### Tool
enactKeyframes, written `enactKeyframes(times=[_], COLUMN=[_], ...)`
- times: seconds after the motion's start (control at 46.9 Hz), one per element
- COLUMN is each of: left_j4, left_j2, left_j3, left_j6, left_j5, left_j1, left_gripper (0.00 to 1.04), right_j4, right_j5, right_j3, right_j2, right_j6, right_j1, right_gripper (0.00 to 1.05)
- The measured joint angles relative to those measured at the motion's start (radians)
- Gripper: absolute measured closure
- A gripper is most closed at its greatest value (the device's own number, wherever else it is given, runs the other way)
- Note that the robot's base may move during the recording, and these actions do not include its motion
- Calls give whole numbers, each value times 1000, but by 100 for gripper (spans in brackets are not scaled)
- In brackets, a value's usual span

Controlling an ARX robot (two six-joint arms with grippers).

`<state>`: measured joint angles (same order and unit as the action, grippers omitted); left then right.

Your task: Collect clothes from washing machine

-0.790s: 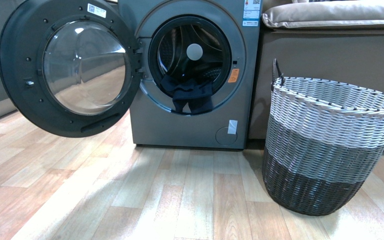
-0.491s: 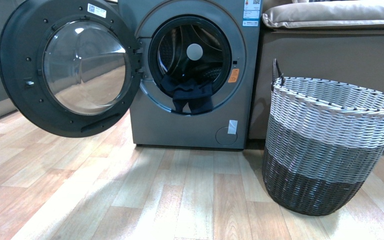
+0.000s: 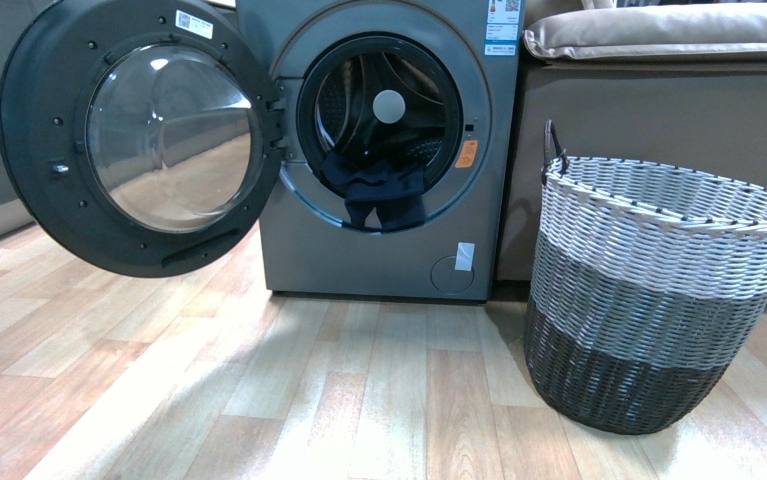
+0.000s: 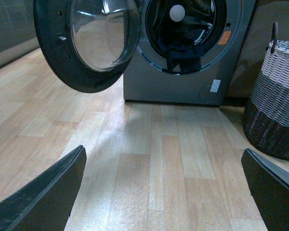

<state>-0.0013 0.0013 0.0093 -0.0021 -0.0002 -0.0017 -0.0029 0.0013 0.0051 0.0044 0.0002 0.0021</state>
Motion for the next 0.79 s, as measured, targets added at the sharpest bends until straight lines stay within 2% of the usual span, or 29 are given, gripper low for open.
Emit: enactKeyframes(times=[0.79], left_j4=[0], left_j2=[2], left_j3=[0], left_j6=[0], left_j5=[0], left_j1=[0], left_gripper=[6], right_j4=[0], right_j5=[0], right_j3=[0], right_j2=[0], right_j6=[0], right_j1=[0], right_gripper=[7])
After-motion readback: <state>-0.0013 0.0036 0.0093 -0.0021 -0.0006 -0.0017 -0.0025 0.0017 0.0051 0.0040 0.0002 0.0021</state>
